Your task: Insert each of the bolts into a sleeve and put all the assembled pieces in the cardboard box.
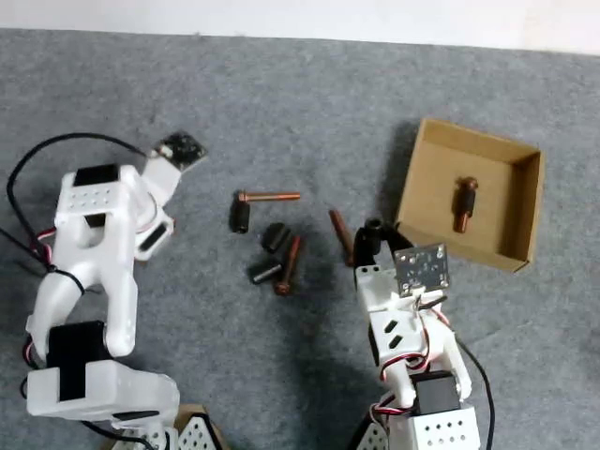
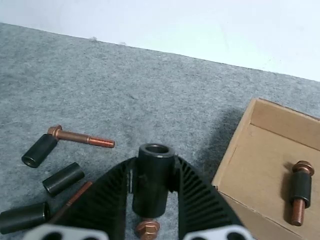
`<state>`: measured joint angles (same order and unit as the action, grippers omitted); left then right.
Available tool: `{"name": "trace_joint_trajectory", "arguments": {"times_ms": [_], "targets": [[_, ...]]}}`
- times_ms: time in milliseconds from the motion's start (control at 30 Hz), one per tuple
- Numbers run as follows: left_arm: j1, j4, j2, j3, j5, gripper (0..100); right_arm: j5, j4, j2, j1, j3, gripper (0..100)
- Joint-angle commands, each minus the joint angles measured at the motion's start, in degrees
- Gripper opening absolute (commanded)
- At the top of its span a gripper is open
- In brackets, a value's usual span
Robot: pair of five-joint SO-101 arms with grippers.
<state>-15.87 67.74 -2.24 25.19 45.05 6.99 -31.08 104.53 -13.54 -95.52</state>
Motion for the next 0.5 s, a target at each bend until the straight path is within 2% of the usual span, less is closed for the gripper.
{"name": "trace_joint_trajectory", "arguments": {"times_ms": [0, 100, 200, 467], "targets": [[-0.57, -5.01, -2.77, 2.68, 2.02, 14, 0.62, 1.89, 0.66, 0.22, -6.73, 0.5], [-1.36, -9.76, -2.68, 5.67, 2.11, 14, 0.62, 1.89, 0.66, 0.22, -6.73, 0.5], [-2.33, -13.54, -0.75, 6.90, 5.45, 14, 0.62, 1.89, 0.66, 0.22, -6.73, 0.5], [-7.52, -13.45, 14.20, -3.65, 7.03, 14, 0.62, 1.89, 0.66, 0.22, -6.73, 0.5]]}}
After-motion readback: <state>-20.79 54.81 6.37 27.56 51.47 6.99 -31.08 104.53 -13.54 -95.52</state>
